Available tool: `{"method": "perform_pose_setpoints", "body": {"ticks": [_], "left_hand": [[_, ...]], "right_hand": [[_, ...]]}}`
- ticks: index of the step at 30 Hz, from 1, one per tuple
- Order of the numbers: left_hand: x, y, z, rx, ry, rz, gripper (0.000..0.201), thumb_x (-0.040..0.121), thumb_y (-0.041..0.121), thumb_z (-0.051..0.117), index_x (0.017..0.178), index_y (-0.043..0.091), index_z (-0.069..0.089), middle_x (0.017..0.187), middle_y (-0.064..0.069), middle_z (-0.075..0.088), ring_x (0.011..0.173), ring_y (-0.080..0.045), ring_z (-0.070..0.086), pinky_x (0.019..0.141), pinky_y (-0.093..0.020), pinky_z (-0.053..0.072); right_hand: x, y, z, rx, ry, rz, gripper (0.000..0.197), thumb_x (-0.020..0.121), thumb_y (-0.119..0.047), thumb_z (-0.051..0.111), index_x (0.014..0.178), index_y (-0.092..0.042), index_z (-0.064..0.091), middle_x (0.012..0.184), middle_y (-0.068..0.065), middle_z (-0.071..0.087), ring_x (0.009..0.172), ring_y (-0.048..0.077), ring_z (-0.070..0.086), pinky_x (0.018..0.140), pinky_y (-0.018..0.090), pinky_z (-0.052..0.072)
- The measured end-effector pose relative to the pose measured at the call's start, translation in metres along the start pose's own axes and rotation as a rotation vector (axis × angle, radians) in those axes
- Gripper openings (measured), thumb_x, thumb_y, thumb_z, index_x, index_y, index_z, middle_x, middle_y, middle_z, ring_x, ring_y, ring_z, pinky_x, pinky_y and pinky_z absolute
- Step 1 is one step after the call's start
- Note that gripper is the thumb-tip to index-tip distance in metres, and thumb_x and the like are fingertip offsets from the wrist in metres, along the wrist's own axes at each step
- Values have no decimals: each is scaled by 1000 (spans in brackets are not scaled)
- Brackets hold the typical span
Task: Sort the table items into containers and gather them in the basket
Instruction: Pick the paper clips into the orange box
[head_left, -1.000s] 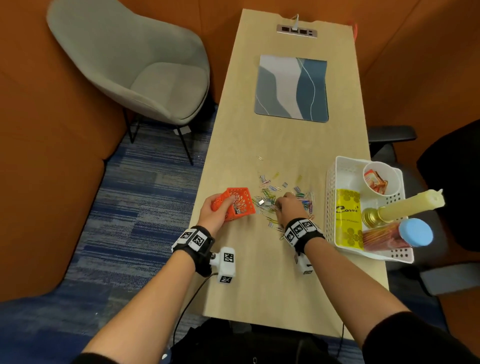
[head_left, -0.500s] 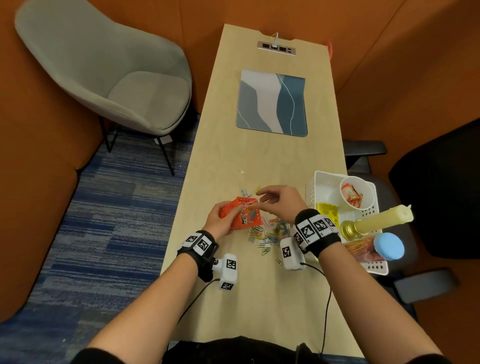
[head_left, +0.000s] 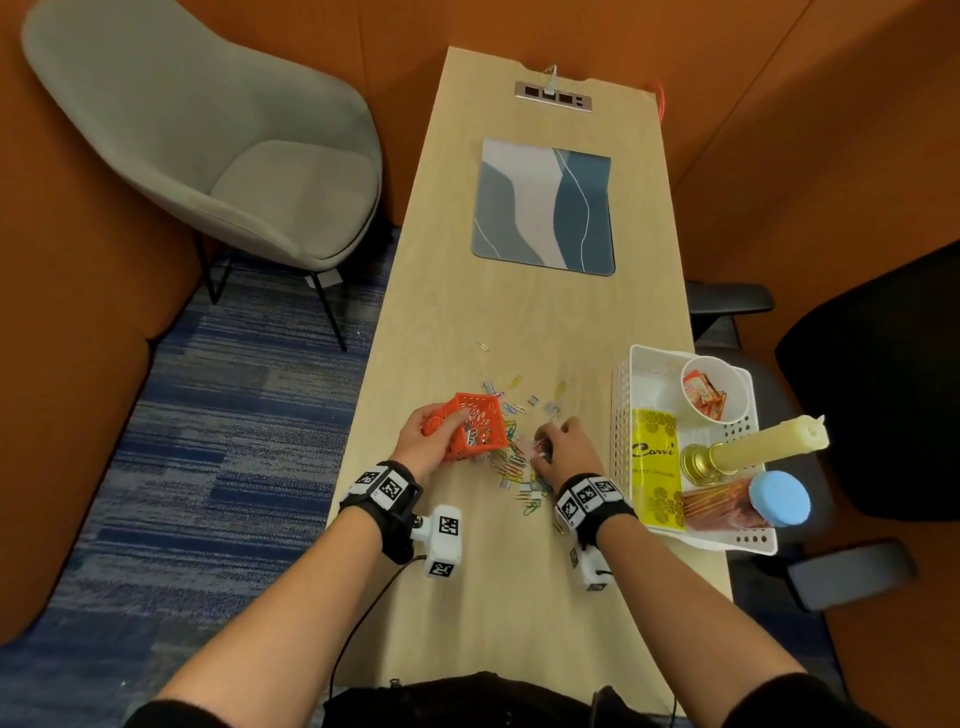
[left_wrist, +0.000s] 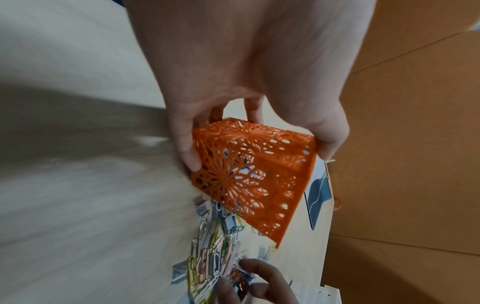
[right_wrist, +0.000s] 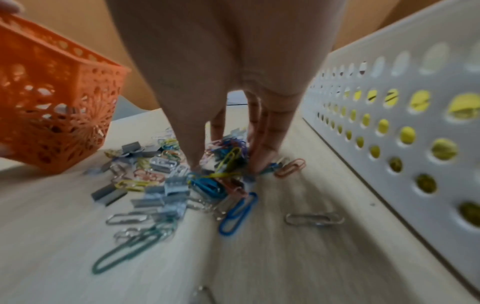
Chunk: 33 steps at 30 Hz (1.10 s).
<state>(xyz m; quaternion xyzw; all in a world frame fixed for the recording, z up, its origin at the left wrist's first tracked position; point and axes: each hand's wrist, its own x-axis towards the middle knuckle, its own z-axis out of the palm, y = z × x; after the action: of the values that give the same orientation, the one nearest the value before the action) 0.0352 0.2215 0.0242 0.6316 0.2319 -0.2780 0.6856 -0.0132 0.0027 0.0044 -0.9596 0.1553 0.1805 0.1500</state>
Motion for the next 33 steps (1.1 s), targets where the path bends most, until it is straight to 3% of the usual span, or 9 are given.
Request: {"method": "perform_pose_setpoints", "body": {"ticks": [3,6,10,14,18,22,24,29,33], "left_hand": [[0,-1,1,-4,1,0,49,86,35,77,128,20,58,123,-11,65,105,-23,67,82,-35,59],[0,-2,2,16,-11,4,48,86,37,77,127,22,58,121,-8,66,101,-20,67,76,-32,58],[1,-2,7,48,-33,39,48,85,36,77,127,21,58,118,-5,65,94,-13,65,68,-24,52],[2,0,20,53,-71,49,48,85,35,78,126,19,57,113,-3,66,89,-11,66,70,-27,57],[1,4,32,17,-103,24,52,84,36,79,127,19,56,117,-8,65,95,-19,69,73,-37,63],[3,5,24,38,-103,31,54,83,40,79,129,22,56,119,-7,65,98,-20,69,75,-36,62],[6,4,16,30,-79,45,53,83,40,79,128,22,57,119,-7,66,101,-19,68,79,-33,59],[7,4,-5,8,0,74,46,85,35,78,125,21,60,119,-8,67,106,-21,67,90,-34,56],[7,4,-21,-30,34,60,45,86,33,77,126,20,60,119,-10,68,106,-22,68,92,-37,57]], "right_hand": [[2,-3,-3,58,39,-43,21,86,-15,70,108,-14,70,107,8,54,93,25,61,90,32,51],[5,1,-9,160,14,-14,19,83,-12,74,102,-13,76,101,7,68,92,22,66,86,29,53],[4,2,-35,587,17,151,12,80,-5,78,91,-8,77,88,13,75,74,20,71,76,30,61],[-4,-20,-84,968,-86,20,12,82,6,73,93,1,72,89,24,69,74,26,69,69,25,61],[-6,-38,-109,797,-226,-165,20,84,-8,75,103,-4,74,89,10,72,77,22,72,66,26,60],[10,-29,-101,695,31,-88,10,87,-6,70,95,-11,75,85,12,71,70,22,68,64,32,61],[20,-21,-84,520,77,-20,15,84,-7,72,96,-15,74,89,12,71,74,21,67,74,34,60],[24,-24,-28,30,-195,-42,72,70,-31,86,134,-22,54,132,7,49,108,25,62,94,37,53],[14,-32,1,-31,-111,-114,46,77,-18,78,119,-17,61,123,9,45,103,26,55,91,34,51]]}}
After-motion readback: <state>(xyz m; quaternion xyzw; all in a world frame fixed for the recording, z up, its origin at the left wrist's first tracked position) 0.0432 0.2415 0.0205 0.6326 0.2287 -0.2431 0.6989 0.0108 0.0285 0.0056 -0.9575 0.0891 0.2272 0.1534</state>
